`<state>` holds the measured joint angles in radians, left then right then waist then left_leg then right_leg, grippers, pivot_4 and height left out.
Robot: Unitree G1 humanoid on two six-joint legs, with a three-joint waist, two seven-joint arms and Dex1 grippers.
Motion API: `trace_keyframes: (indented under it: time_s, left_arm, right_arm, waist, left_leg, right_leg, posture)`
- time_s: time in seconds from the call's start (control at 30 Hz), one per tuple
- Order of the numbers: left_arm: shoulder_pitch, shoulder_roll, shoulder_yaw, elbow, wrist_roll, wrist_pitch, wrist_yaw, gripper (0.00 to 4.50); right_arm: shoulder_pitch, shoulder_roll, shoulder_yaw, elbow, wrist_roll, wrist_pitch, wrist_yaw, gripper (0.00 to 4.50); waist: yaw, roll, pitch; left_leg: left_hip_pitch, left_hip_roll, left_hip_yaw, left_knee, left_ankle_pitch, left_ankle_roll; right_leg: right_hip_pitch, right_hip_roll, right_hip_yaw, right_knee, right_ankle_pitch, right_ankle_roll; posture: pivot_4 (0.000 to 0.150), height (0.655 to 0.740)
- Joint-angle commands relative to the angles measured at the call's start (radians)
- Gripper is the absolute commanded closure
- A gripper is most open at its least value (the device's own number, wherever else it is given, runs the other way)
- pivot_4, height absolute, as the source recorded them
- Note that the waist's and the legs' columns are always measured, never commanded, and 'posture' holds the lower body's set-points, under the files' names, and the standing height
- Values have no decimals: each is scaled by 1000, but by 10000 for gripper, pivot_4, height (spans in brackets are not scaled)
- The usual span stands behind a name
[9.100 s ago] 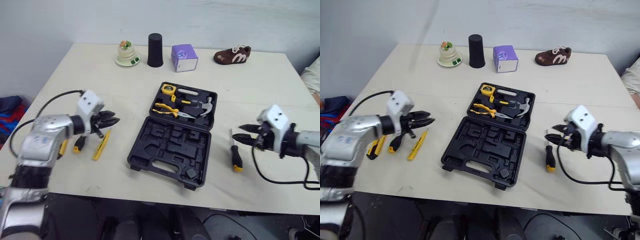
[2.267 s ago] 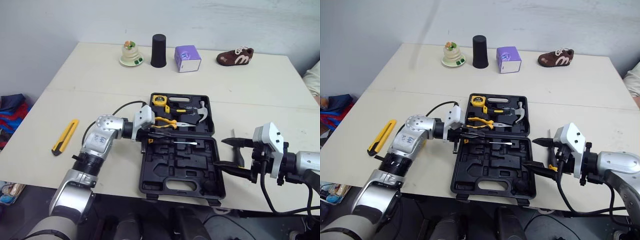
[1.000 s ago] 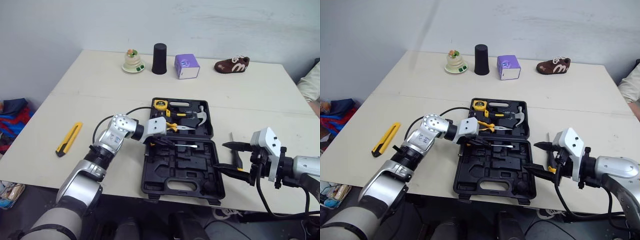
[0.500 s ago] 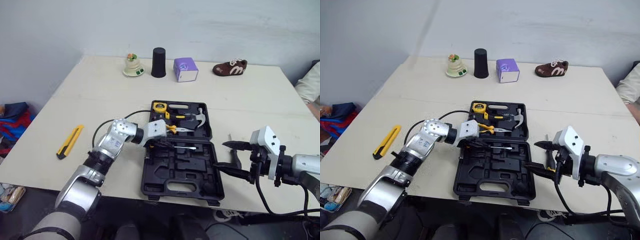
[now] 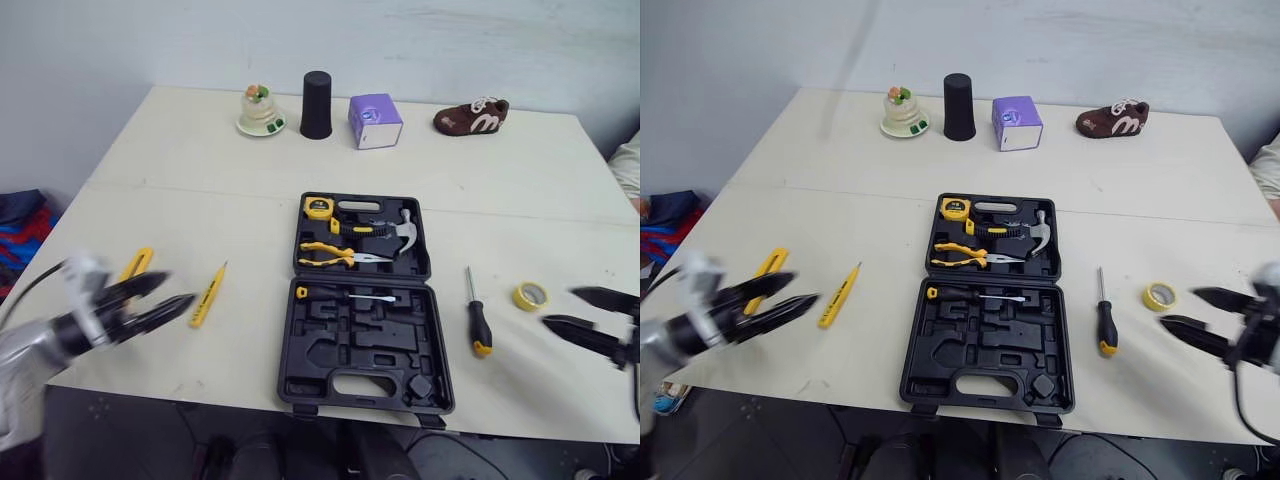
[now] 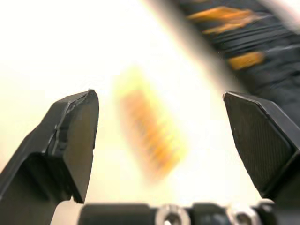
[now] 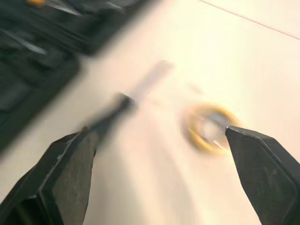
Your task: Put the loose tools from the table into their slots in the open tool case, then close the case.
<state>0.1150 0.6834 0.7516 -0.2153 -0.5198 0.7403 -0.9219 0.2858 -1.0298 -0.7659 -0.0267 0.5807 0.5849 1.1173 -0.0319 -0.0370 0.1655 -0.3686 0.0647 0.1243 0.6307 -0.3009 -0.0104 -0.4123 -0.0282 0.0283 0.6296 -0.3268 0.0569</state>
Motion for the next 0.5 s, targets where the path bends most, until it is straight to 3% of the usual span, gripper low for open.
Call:
trace_keyframes:
  time_s: [0.03, 0.1, 0.3, 0.5]
  left_arm:
    - [110, 33, 228, 55, 13, -65, 56, 396]
    - [156, 54, 258, 124, 51, -111, 80, 396]
    - [169, 101, 207, 228, 92, -193, 115, 396]
    - [131, 121, 128, 128, 6, -138, 76, 396]
  right_arm:
    - [-6, -51, -84, 187, -61, -95, 32, 0]
    - [6, -65, -100, 263, -88, -136, 49, 0]
    - [14, -75, -116, 376, -125, -210, 69, 0]
    - [50, -12, -156, 131, -38, -78, 54, 0]
  waist:
    - [0, 0, 1]
    - [3, 1, 1]
    - [2, 2, 1]
    - [-4, 5, 0]
  left_leg:
    - [0, 0, 0, 0, -1, 1]
    - [0, -1, 1, 0, -1, 2]
    - [0, -2, 1, -1, -4, -3]
    - [1, -2, 2, -3, -5, -4]
  right_leg:
    - [1, -1, 0, -2, 0, 0]
    - [1, -3, 0, -3, -6, -14]
    - [1, -6, -1, -4, -7, -17]
    - [0, -6, -2, -2, -4, -14]
  posture:
    - [1500, 7383]
    - [1500, 7383]
    - [1500, 7383]
    - [1500, 7383]
